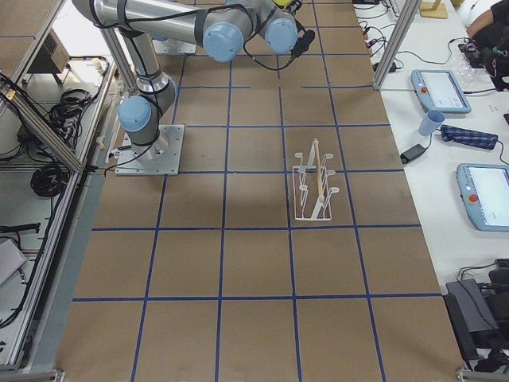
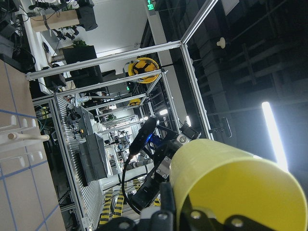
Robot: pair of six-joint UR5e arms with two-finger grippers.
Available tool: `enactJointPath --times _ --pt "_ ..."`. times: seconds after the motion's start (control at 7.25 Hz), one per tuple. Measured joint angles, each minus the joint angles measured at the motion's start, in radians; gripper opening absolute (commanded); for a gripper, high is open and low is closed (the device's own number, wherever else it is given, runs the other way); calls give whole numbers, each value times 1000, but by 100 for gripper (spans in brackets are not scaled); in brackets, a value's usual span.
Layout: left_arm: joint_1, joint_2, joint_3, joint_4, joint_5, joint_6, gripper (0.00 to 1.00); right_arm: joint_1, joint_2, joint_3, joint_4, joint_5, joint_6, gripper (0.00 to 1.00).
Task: Transfer IKEA cup to right arm and place on rack
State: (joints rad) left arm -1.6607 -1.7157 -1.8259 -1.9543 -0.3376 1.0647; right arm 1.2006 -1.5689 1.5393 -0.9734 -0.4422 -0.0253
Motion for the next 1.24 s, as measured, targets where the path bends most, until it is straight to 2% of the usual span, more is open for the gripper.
enactJointPath --times 0.41,1.24 --pt "-29 3 3 1 -33 0 0 68 -6 -2 -27 104 -12 100" --pt "-37 9 3 2 -34 0 0 122 -26 1 -36 112 -12 100"
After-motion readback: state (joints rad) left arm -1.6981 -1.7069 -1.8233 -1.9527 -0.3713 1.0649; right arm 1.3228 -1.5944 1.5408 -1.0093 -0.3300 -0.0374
